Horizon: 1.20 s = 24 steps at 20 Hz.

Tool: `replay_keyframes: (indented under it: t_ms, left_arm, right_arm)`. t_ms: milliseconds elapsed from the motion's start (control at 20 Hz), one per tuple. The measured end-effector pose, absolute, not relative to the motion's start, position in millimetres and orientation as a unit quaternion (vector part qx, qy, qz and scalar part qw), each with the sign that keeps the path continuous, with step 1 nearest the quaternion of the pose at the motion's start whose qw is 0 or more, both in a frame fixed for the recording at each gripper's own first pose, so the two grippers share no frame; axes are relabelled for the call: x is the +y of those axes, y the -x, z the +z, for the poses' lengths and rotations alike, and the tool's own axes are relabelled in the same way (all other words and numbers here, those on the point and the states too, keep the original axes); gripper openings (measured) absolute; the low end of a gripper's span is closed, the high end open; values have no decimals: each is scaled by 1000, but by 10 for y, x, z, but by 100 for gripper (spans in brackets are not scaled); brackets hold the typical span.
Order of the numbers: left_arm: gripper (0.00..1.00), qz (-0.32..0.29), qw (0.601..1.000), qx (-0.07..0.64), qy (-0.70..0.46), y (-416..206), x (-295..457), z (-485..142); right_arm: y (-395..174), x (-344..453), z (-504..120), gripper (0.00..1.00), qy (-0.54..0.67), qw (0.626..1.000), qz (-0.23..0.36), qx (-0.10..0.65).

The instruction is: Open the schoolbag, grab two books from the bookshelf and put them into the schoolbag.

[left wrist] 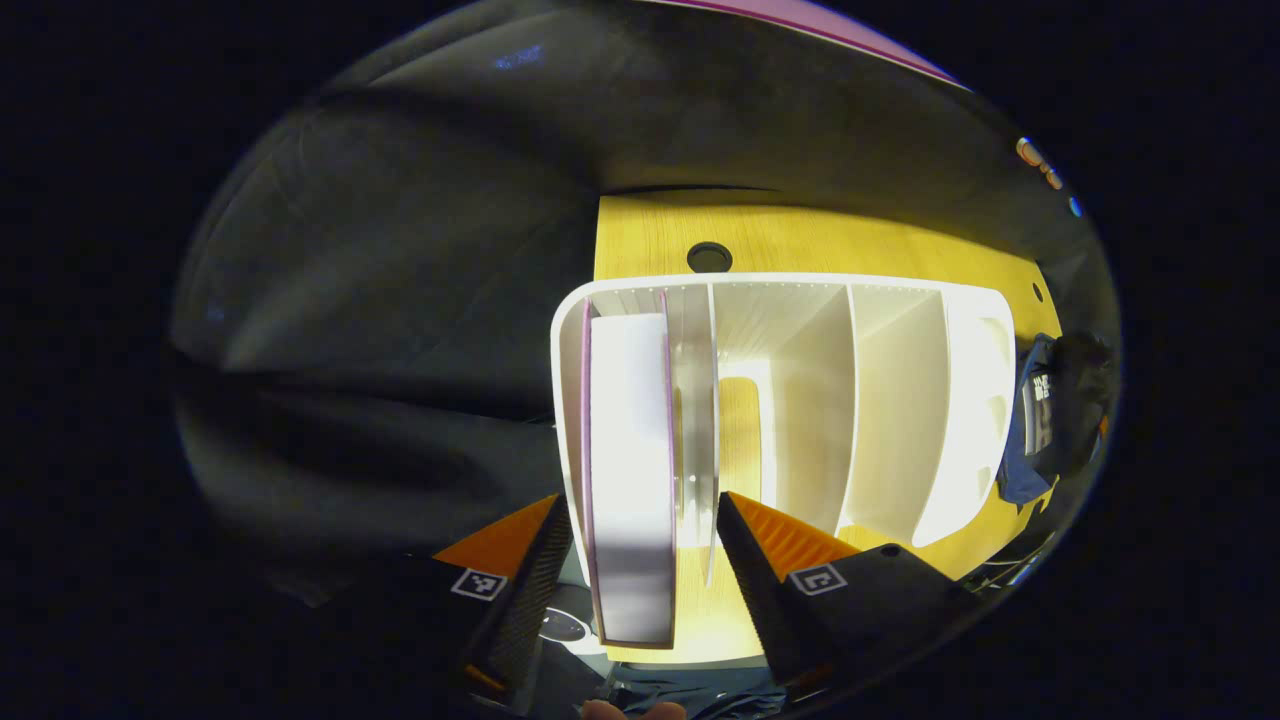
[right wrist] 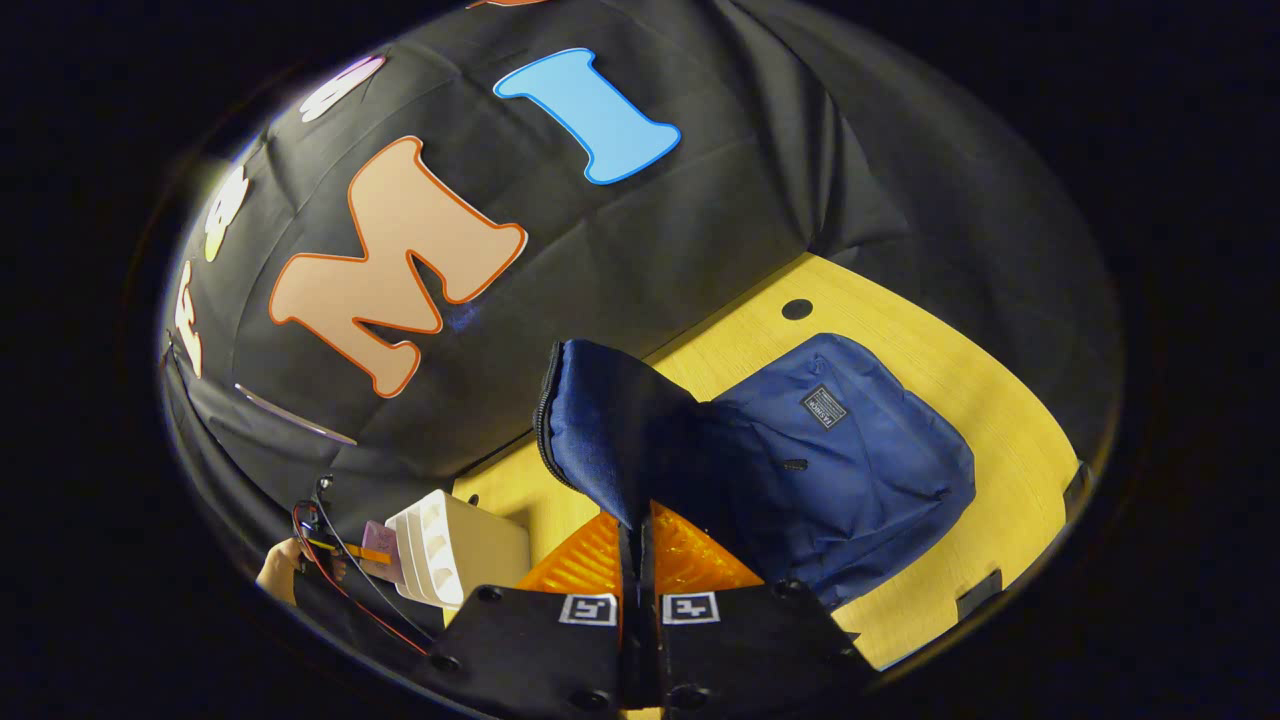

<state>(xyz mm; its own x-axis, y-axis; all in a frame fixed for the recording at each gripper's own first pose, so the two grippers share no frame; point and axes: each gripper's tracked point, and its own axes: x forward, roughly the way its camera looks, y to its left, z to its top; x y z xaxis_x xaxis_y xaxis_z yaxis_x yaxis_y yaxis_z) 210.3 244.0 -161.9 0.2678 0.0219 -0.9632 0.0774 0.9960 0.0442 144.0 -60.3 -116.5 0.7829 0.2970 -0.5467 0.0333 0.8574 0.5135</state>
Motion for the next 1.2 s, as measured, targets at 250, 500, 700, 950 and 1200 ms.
replay_keyframes:
  t_ms: [250,500,700,950,1200]
  left_arm:
    - [47,-13,772,634,-46,-2046,2478,-1698]
    - [31,-32,756,653,-40,-1965,2479,-1671]
    - [29,-34,755,653,-44,-1954,2498,-1635]
    - [30,-44,758,649,-49,-1881,2622,-1415]
    - [32,-51,767,639,-35,-1793,2723,-1059]
  right_arm:
    - [-1441,-619,-1161,3,-260,908,71,321]
    - [-1444,-624,-1160,3,-262,907,72,321]
    - [-1447,-642,-1149,3,-265,907,71,321]
    - [-1462,-618,-1161,3,-265,905,75,323]
    - [-1473,-599,-1172,3,-269,904,79,323]
